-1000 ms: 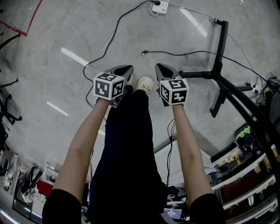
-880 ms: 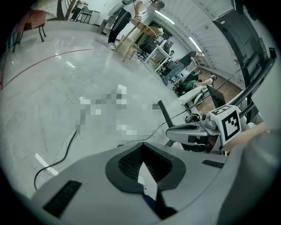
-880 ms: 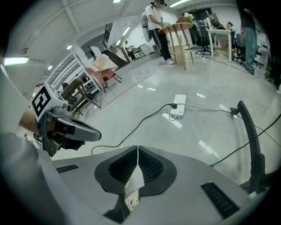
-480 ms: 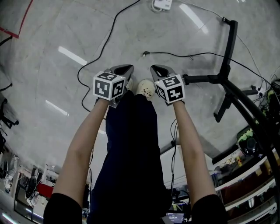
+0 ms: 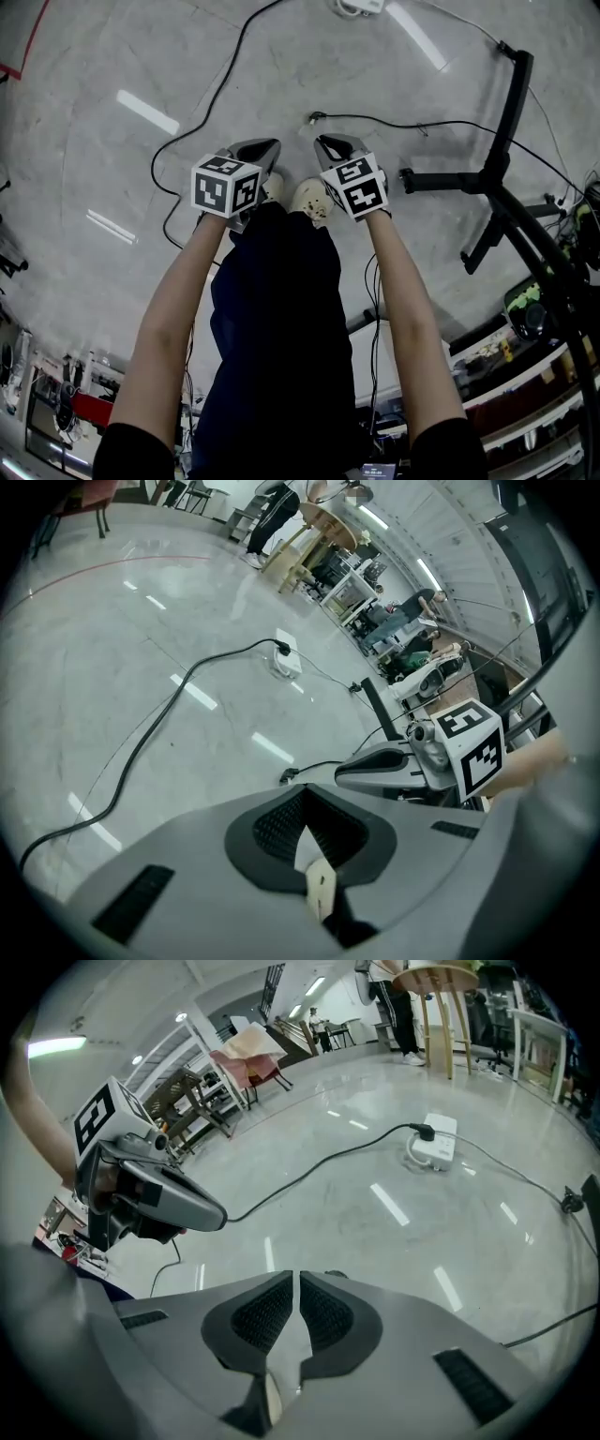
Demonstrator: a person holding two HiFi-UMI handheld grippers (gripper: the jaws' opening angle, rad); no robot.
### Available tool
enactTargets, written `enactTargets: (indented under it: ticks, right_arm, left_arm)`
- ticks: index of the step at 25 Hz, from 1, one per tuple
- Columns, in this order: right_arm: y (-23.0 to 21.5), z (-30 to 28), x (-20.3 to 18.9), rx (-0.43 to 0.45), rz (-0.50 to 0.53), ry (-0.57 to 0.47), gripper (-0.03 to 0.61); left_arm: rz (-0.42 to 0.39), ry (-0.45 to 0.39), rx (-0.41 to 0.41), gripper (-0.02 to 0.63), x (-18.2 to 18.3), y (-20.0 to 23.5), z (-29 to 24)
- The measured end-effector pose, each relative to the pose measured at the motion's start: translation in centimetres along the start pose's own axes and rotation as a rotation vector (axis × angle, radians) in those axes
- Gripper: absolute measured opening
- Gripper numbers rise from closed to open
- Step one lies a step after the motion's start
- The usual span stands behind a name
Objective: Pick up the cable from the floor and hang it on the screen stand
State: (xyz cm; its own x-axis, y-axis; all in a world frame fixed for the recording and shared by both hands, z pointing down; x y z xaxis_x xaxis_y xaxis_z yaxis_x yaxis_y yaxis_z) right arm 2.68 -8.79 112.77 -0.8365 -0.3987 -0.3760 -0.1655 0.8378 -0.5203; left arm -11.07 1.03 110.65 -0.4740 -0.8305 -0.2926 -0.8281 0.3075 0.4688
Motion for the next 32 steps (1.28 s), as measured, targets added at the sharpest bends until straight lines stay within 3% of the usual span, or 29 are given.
enactTargets:
  ticks: [4, 6, 9, 17, 26, 32]
  right_arm:
    - [-1.4, -2.3, -0.5, -0.032, 0.028, 0.033, 0.057]
    - [-2.0, -3.5, -0.9, -0.026, 0.035, 0.057, 0.177]
    - [-3.0, -4.8, -1.2, -0.047, 0.069, 0.091, 0.232]
    - [-4.5, -7.2, -1.1, -0.073, 0.172, 0.120, 0.244]
    - [-6.0, -9.4, -1.8, -0.092, 0.258, 0.186, 0.255]
    - [-6.0, -9.9, -1.6, -0.140, 0.327, 0.267, 0.227]
  left_arm:
    - [-0.007, 0.006, -0.005, 0.003, -0.8, 1.2, -2.0]
    - [-0.008, 0.009, -0.011, 0.003, -1.2, 1.5, -2.9]
    - [-0.011, 0.010, -0.013, 0.003, -1.5, 2.0, -4.2]
    - [-0.051, 0.040, -0.048, 0.003, -2.9, 2.5, -7.3]
    - [-0.095, 0.048, -0.062, 0.003, -1.5, 3.6, -9.5]
    - [-0.106, 0.056, -0.040, 0.003, -1.6, 4.4, -9.6]
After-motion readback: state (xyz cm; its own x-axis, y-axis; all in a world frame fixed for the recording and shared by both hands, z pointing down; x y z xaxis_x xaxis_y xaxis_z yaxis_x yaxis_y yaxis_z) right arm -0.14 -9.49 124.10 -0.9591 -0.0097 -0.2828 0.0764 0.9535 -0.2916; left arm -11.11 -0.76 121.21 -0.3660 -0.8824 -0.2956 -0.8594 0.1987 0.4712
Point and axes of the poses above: the fingertips, and each gripper's own axes: z backward along the fingers, y to its left, x out of its top, the point moved 8 cm from there along z, backward along the fingers, and after that the axes turned 11 degrees about x, right-handed, at the moved point
